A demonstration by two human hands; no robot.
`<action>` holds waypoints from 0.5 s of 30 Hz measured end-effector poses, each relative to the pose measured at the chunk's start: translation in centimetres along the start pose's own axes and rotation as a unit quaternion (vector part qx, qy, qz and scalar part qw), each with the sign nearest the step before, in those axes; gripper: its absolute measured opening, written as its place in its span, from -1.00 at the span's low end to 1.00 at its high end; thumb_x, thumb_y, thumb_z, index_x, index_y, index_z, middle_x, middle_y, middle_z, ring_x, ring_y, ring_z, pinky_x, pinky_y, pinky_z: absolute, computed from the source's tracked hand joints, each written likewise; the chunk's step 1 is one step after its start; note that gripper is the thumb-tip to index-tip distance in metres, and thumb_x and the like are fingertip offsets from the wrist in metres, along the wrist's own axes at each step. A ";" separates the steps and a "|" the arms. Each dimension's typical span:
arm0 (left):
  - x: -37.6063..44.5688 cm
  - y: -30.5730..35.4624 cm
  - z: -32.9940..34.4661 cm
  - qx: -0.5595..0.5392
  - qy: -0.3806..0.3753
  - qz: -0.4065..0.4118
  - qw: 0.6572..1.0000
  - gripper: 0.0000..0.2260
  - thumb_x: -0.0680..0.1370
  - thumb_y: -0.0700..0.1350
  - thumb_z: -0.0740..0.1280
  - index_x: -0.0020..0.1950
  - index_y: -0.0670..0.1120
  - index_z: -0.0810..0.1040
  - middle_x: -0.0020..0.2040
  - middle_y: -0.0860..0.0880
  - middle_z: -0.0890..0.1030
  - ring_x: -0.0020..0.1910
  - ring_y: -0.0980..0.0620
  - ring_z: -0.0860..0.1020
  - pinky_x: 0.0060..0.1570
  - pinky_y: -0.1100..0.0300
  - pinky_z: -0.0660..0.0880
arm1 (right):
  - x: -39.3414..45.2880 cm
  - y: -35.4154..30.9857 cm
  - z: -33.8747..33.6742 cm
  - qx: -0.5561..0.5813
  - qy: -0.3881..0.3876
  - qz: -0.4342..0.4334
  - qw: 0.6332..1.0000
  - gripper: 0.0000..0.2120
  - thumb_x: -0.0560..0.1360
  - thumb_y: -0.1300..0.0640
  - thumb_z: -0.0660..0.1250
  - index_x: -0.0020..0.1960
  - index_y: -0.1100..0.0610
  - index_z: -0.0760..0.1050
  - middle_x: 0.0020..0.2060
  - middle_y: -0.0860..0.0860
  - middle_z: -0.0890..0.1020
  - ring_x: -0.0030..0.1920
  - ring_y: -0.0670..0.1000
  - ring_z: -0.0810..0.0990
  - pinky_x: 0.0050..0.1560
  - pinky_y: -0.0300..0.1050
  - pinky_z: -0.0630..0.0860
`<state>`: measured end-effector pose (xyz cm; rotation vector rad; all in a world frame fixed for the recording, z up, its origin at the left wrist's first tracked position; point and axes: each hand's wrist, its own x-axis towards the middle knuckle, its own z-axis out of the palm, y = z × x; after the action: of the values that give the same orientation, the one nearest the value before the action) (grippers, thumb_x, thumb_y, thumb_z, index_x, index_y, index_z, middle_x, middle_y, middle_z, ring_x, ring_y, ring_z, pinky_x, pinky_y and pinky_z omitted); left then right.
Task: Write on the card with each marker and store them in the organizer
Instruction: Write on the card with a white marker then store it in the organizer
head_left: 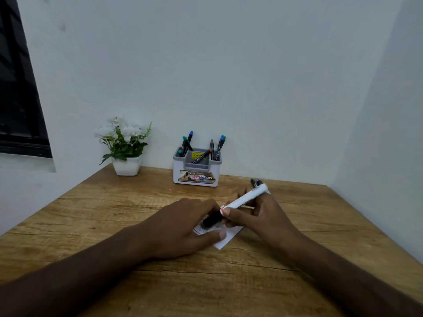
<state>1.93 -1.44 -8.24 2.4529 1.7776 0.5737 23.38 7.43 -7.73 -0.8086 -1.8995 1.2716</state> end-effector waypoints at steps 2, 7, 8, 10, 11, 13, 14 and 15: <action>0.0 0.2 0.2 0.021 0.001 0.010 1.000 -0.72 0.68 0.31 0.09 0.20 0.21 0.44 0.00 0.19 0.57 -0.04 0.19 0.52 -0.02 0.12 0.52 | -0.3 -0.2 0.3 0.046 -0.029 -0.008 0.998 -0.78 0.54 0.15 0.54 0.15 0.21 0.70 0.02 0.13 0.80 0.06 0.12 0.79 0.19 0.00 0.70; 0.3 -0.6 0.2 -0.010 -0.008 -0.002 1.000 -0.60 0.70 0.30 -0.04 0.28 0.16 0.45 0.06 0.16 0.61 -0.01 0.16 0.56 0.06 0.03 0.53 | -0.7 -0.5 1.0 0.158 -0.050 0.007 0.986 -0.72 0.50 0.06 0.41 0.14 0.14 0.73 0.05 0.15 0.80 0.09 0.11 0.79 0.21 -0.06 0.70; 0.3 -0.8 0.1 -0.014 -0.012 0.001 1.000 -0.57 0.69 0.32 -0.05 0.31 0.15 0.46 0.08 0.15 0.62 0.00 0.15 0.57 0.06 0.03 0.53 | -0.7 -0.6 1.1 0.176 -0.052 0.016 0.983 -0.70 0.51 0.06 0.40 0.15 0.16 0.72 0.06 0.17 0.79 0.08 0.10 0.79 0.18 -0.09 0.71; 0.2 -1.1 0.1 -0.020 -0.018 0.005 1.000 -0.58 0.70 0.29 -0.04 0.34 0.13 0.46 0.08 0.15 0.63 -0.01 0.15 0.57 0.05 0.03 0.53 | -0.7 -0.6 1.3 0.210 -0.056 0.031 0.976 -0.66 0.52 0.07 0.37 0.19 0.22 0.69 0.08 0.19 0.79 0.08 0.09 0.79 0.14 -0.14 0.71; 0.3 -1.2 0.0 -0.022 -0.018 0.006 1.000 -0.59 0.71 0.27 -0.02 0.34 0.11 0.46 0.06 0.14 0.63 -0.03 0.15 0.57 0.04 0.03 0.52 | -0.7 -0.5 1.3 0.224 -0.059 0.032 0.972 -0.65 0.52 0.07 0.36 0.21 0.25 0.68 0.09 0.21 0.78 0.09 0.09 0.79 0.14 -0.14 0.72; 0.4 -1.3 0.0 -0.022 -0.017 0.002 1.000 -0.60 0.71 0.25 -0.01 0.33 0.09 0.46 0.02 0.13 0.62 -0.07 0.15 0.56 0.01 0.03 0.52 | -0.8 -0.6 1.5 0.245 -0.068 0.033 0.966 -0.64 0.53 0.08 0.34 0.22 0.27 0.66 0.10 0.23 0.77 0.09 0.10 0.79 0.14 -0.13 0.72; 0.5 -1.3 -0.1 -0.022 -0.017 0.001 1.000 -0.60 0.71 0.25 -0.01 0.32 0.09 0.46 0.00 0.13 0.62 -0.08 0.15 0.56 0.00 0.03 0.52 | -0.8 -0.6 1.6 0.249 -0.073 0.032 0.965 -0.65 0.54 0.07 0.34 0.22 0.26 0.66 0.10 0.23 0.77 0.08 0.09 0.79 0.14 -0.12 0.72; 0.5 -1.4 -0.1 -0.022 -0.017 0.001 1.000 -0.63 0.71 0.24 0.00 0.31 0.10 0.46 -0.01 0.13 0.62 -0.09 0.15 0.57 -0.02 0.04 0.52 | -0.8 -0.5 1.6 0.252 -0.074 0.031 0.964 -0.66 0.55 0.07 0.33 0.21 0.24 0.65 0.11 0.23 0.77 0.08 0.09 0.79 0.14 -0.11 0.72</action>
<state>0.78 -0.54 -8.39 2.4218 1.7303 0.5627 22.44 5.81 -7.85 -0.5167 -1.5573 1.7960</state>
